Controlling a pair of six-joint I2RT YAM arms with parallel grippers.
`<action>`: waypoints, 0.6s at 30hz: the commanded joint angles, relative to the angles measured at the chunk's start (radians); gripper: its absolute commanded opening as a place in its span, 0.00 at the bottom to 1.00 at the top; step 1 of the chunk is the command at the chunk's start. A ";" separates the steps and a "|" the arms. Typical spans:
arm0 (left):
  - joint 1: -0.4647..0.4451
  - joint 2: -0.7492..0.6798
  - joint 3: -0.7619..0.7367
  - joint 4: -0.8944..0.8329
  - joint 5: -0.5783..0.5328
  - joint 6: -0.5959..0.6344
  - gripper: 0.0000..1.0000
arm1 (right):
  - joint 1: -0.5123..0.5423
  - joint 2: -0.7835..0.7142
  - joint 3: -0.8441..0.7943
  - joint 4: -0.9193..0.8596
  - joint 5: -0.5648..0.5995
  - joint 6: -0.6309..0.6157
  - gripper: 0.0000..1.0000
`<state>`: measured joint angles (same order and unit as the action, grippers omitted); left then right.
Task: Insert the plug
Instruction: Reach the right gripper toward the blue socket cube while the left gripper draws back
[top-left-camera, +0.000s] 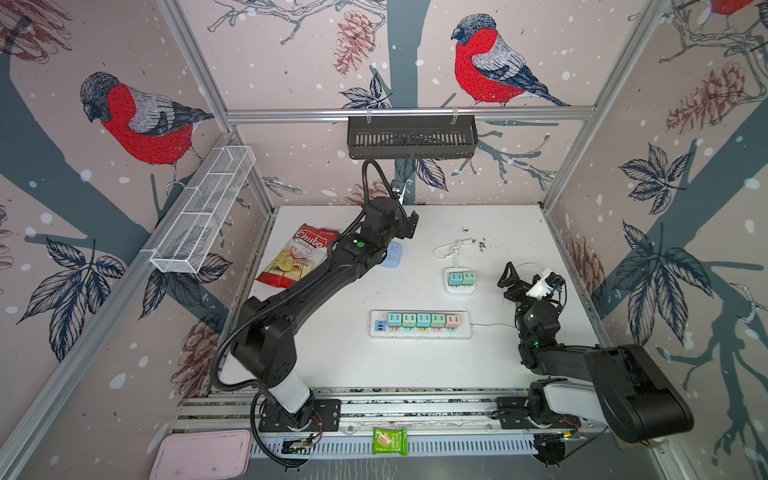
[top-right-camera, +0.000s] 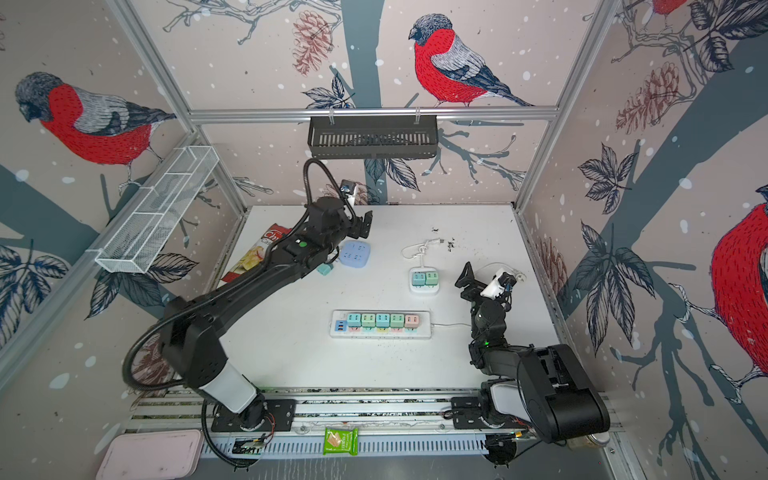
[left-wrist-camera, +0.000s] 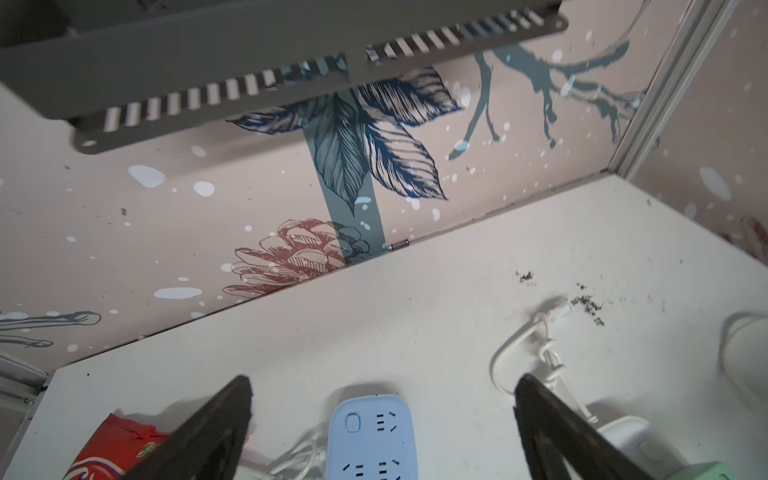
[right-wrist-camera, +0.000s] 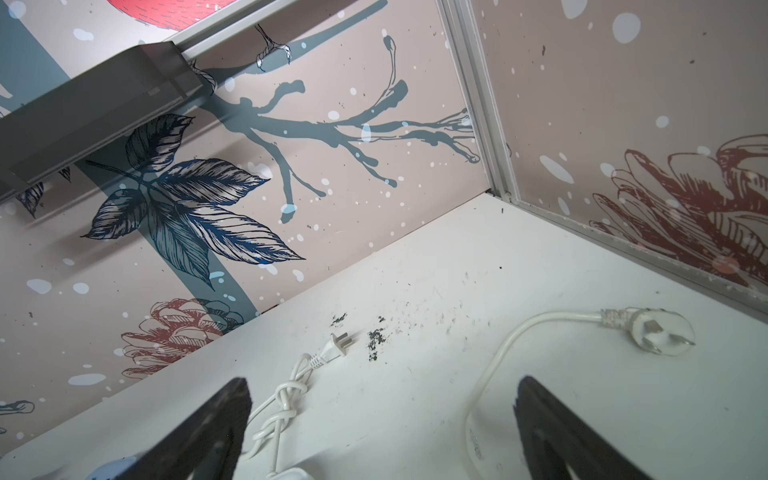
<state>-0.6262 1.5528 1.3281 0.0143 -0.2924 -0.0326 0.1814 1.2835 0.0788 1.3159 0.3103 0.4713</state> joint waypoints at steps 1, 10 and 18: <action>0.002 -0.179 -0.200 0.102 -0.116 -0.163 0.98 | -0.007 0.011 0.009 0.027 -0.002 0.016 1.00; 0.006 -0.733 -0.853 0.072 -0.380 -0.349 0.98 | -0.020 -0.084 0.064 -0.182 -0.071 0.030 1.00; 0.025 -1.006 -1.123 0.115 -0.507 -0.425 0.97 | 0.235 -0.344 0.185 -0.597 0.025 0.064 1.00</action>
<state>-0.6052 0.5961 0.2375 0.0563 -0.7376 -0.4023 0.3275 0.9836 0.2260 0.8936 0.2340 0.5526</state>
